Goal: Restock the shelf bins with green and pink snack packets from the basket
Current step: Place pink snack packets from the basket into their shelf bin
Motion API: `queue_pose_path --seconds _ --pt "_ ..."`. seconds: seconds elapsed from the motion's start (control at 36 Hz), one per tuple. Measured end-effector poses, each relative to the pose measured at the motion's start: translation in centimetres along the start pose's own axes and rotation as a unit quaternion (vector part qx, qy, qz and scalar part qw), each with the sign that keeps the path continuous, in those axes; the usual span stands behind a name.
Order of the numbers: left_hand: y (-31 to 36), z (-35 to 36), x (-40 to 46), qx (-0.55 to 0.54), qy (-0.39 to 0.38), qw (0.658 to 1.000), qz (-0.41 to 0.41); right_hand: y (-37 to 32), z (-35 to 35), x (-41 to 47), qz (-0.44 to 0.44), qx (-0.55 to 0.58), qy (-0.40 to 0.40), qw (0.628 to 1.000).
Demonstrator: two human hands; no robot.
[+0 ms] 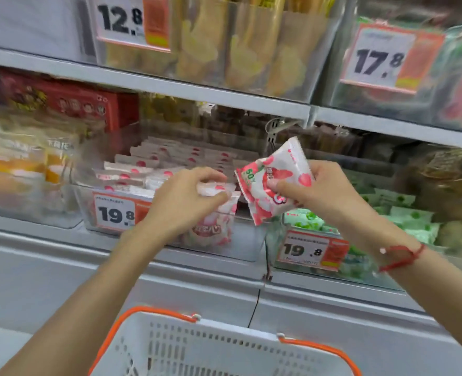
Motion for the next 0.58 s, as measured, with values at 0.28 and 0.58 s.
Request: queue_pose_path --seconds 0.28,0.58 --pt "-1.7 3.4 4.0 0.272 -0.194 0.942 0.043 -0.2 4.7 6.9 -0.113 -0.413 0.066 0.901" --pt "-1.8 3.7 3.7 0.272 -0.177 0.945 0.039 -0.8 7.5 12.7 0.071 -0.497 -0.193 0.843"
Point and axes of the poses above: each hand's wrist, its own x-axis towards the middle knuckle, its own z-axis out of the palm, y = z × x, the point moved 1 cm from there along x, towards the middle knuckle, and after that the axes turned 3 degrees about x, right-handed, at the moved point
